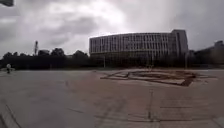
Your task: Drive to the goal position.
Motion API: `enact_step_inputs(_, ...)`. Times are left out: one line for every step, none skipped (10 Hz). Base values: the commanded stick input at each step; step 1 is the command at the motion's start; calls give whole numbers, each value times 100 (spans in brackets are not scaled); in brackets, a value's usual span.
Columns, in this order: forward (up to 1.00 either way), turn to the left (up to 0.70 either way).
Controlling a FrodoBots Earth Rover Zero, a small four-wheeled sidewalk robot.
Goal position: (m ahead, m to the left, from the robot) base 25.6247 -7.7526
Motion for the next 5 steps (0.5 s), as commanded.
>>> enact_step_inputs(70, 0)
enact_step_inputs(70, 0)
enact_step_inputs(70, 0)
enact_step_inputs(70, 0)
enact_step_inputs(70, 0)
